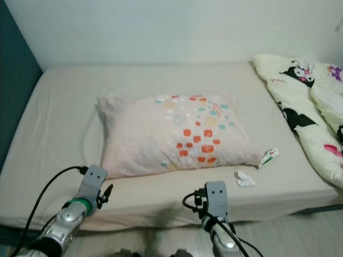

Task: Clean up the room

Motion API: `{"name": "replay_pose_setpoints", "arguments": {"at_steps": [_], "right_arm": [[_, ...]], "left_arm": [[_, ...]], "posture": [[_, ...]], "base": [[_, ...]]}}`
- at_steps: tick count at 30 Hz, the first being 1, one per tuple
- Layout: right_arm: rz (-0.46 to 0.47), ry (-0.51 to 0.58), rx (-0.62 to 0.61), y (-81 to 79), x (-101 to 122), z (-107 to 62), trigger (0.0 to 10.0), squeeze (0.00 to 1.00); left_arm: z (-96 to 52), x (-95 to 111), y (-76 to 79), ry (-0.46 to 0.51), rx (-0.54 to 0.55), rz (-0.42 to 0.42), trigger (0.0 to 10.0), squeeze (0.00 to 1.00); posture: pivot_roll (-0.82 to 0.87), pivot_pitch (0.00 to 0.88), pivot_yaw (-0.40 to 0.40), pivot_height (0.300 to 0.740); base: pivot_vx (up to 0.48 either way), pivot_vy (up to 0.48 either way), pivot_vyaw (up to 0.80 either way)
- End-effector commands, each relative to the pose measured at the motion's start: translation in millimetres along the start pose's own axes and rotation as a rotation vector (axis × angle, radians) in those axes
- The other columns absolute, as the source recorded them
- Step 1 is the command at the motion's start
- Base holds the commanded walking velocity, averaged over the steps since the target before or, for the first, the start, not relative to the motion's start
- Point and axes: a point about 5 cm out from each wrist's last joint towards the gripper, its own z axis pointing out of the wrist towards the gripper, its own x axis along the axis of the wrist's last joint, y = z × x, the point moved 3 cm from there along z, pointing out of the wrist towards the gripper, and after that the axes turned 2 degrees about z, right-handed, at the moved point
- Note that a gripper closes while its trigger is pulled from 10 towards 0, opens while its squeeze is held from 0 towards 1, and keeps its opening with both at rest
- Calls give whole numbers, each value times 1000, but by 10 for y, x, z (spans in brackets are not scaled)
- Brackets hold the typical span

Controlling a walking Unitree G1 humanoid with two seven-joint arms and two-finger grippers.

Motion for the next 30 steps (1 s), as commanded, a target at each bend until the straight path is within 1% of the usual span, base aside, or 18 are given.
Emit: {"name": "replay_pose_setpoints", "arguments": {"at_steps": [1,5,9,16,18,20,21,22,23,24,25,26,27,28,29,30], "right_arm": [[11,-18,-20,41,-68,-46,10000,0],[9,-18,-21,42,-69,-46,10000,0],[15,-6,-19,41,-53,-45,10000,0],[22,-9,-27,50,-57,-46,10000,0],[22,-11,-28,53,-60,-46,10000,0],[22,-11,-28,53,-60,-46,10000,0],[21,-9,-27,51,-56,-43,10000,0],[21,-9,-27,51,-56,-43,10000,0],[11,5,-31,68,-22,-35,10000,0],[11,5,-31,68,-22,-35,10000,0],[5,21,-36,88,14,-28,10000,0],[2,38,-40,110,58,-19,10000,0],[5,71,-41,142,145,3,10000,0],[8,92,-41,161,203,16,10000,0],[20,132,-34,183,310,38,10000,0],[27,158,-29,196,379,50,10000,0]], "left_arm": [[-37,-117,32,-36,-12,-5,10000,0],[-28,-89,46,-27,-14,-18,10000,0],[-20,-71,49,-24,-14,-20,10000,0],[-15,-58,46,-21,-14,-18,10000,0],[-15,-58,44,-21,-13,-18,10000,0],[-15,-58,44,-21,-13,-18,10000,0],[-13,-37,21,-10,2,-18,10000,0],[-13,-37,21,-10,2,-18,10000,0],[-1,60,-75,37,70,-8,10000,0],[-1,60,-75,37,70,-8,10000,0],[6,152,-177,78,141,9,10000,0],[1,261,-295,128,223,46,10000,0],[-14,408,-460,186,324,100,10000,0],[-31,500,-558,222,385,136,10000,0],[-59,598,-662,262,443,204,10000,0],[-77,654,-719,284,473,247,10000,0]], "posture": [[-31,101,52,653],[-31,101,52,653],[-33,102,52,643],[-33,102,52,618],[-33,102,52,603],[-33,102,52,603],[-31,105,54,593],[-31,105,54,593],[-31,105,54,583],[-31,105,54,583],[-31,111,57,578],[-31,111,57,573],[-31,111,57,568],[-31,111,57,563],[-22,118,55,558],[-22,118,55,553]], "base": [[0,0,0],[0,0,0],[0,0,0],[0,0,0],[0,0,0],[0,0,0],[0,0,0],[0,0,0],[0,0,0],[0,0,0],[0,0,0],[0,0,0],[0,0,0],[0,0,0],[0,0,0],[0,0,0]]}}
